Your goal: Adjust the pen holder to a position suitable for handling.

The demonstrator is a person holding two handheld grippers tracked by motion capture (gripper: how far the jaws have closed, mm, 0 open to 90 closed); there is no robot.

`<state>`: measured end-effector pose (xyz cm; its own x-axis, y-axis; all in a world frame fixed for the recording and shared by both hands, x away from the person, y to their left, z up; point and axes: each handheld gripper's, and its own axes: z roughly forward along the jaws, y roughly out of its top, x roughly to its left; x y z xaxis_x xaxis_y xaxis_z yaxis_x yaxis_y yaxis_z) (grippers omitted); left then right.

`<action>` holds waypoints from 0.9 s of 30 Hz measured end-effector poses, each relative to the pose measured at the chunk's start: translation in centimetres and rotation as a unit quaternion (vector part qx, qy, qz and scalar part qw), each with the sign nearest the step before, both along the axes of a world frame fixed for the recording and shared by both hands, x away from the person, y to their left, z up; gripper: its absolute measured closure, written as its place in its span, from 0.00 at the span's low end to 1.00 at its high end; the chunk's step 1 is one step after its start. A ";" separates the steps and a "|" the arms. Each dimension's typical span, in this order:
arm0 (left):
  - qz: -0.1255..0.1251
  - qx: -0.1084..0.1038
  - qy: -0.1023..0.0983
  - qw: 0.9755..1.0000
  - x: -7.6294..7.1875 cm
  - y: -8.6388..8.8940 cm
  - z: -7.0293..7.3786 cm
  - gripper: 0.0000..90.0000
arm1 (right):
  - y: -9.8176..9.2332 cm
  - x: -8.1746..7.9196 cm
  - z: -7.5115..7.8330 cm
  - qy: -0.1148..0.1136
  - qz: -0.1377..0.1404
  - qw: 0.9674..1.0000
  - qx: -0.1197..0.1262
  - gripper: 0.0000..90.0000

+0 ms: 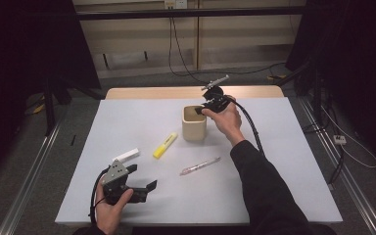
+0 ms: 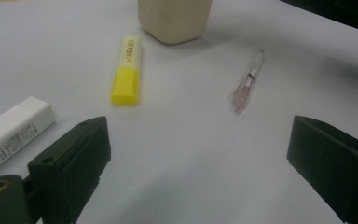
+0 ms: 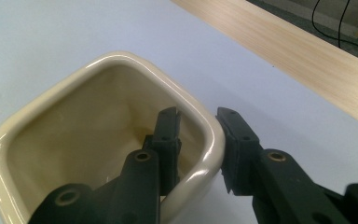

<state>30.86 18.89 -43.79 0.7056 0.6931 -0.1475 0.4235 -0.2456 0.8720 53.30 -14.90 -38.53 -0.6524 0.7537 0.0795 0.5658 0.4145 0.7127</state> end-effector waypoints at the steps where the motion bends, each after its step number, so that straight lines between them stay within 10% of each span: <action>1: 0.001 0.000 0.000 1.000 0.0 0.0 0.0 0.07 | -0.1 0.0 0.0 0.000 0.002 1.000 0.003 0.77; 27: 0.004 0.000 -0.002 1.000 0.0 0.0 0.1 0.07 | -3.8 -2.2 1.1 -0.028 -0.003 0.998 0.062 0.20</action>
